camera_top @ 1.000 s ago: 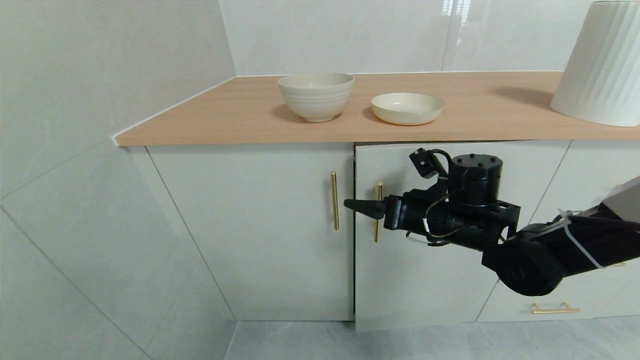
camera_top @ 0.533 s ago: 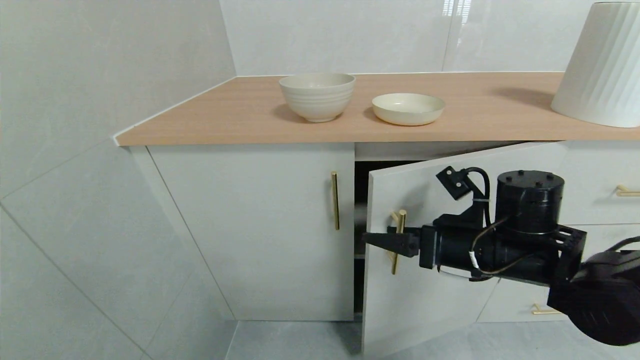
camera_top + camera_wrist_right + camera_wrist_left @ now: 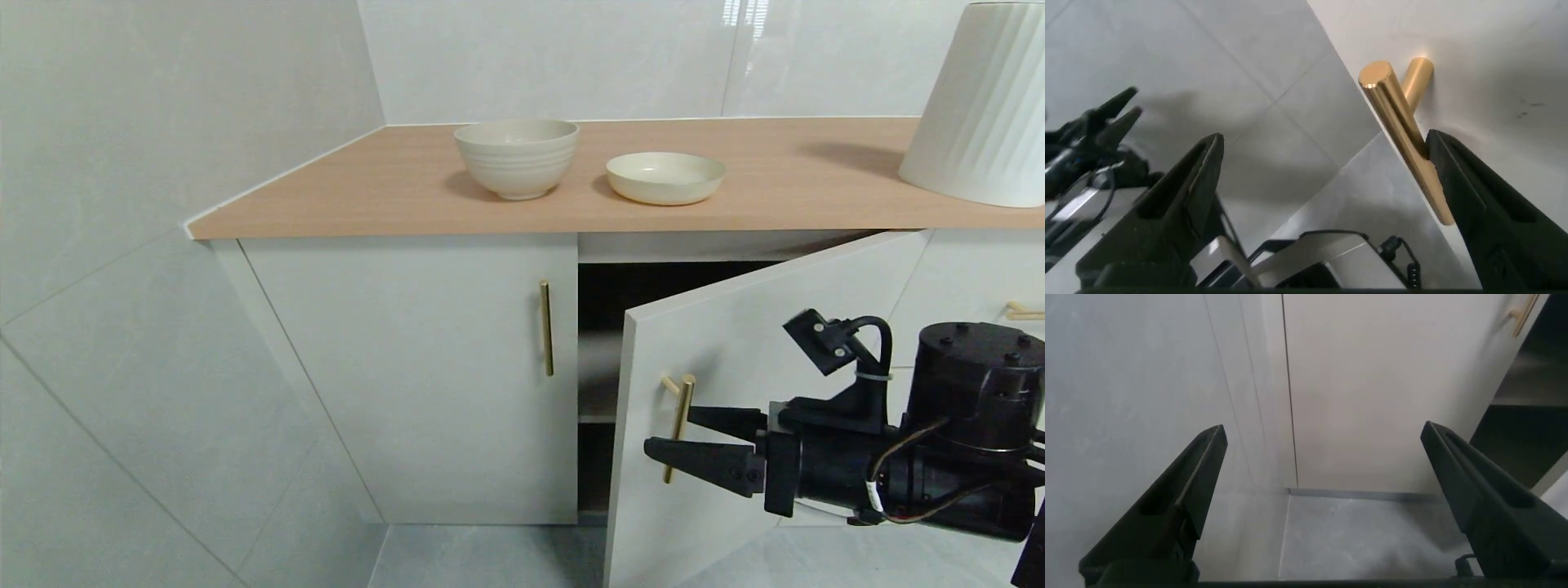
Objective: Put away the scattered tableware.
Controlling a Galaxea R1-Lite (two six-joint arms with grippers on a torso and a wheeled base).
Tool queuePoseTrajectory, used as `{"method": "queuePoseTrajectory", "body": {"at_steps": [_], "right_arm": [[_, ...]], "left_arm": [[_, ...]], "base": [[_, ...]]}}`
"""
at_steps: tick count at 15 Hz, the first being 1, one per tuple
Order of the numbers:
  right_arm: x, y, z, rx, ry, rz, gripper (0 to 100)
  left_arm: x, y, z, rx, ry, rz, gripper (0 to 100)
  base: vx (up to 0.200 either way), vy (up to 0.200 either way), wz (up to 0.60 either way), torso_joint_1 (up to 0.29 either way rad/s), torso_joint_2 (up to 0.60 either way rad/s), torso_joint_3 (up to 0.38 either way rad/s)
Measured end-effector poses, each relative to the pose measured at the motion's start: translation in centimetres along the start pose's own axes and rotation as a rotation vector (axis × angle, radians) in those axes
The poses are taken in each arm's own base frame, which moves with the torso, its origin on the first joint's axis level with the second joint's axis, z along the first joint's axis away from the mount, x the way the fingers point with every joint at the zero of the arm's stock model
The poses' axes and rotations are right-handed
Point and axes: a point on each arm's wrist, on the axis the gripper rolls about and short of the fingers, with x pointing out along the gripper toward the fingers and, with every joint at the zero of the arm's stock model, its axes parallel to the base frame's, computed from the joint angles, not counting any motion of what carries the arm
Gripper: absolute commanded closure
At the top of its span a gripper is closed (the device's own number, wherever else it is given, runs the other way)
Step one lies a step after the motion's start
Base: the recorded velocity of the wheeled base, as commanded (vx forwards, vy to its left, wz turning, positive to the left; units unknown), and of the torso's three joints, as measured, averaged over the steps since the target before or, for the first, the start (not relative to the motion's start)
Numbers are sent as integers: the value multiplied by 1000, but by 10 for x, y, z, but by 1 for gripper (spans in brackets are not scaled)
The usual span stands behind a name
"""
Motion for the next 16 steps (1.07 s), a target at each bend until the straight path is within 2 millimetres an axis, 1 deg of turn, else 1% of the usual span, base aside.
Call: {"method": "queuePoseTrajectory", "body": {"at_steps": [2,4,5,7,9,11,12,14,16], "right_arm": [[5,-1,2,-1,19,50,0],[11,-3,0,0,31,68,0],[14,-3,-1,2,45,85,0],[21,-3,-5,8,84,143,0],[28,-6,-6,10,95,158,0],[30,-8,-9,17,108,160,0],[29,-9,-11,20,113,160,0],[26,-7,-15,22,120,162,0],[20,-5,-19,24,124,164,0]], "left_arm": [[0,0,1,1,-11,0,0],[-3,0,14,0,-74,-12,0],[-7,-1,26,1,-88,-48,0],[-13,-3,50,4,-56,-173,0],[-5,-5,72,0,24,-284,0],[19,-9,95,-13,125,-382,0],[37,-11,106,-24,178,-429,0],[82,-18,123,-59,279,-516,0],[136,-34,132,-105,362,-610,0]], "base": [[0,0,0,0,0,0],[0,0,0,0,0,0],[0,0,0,0,0,0],[0,0,0,0,0,0],[0,0,0,0,0,0],[0,0,0,0,0,0],[0,0,0,0,0,0],[0,0,0,0,0,0],[0,0,0,0,0,0]]}}
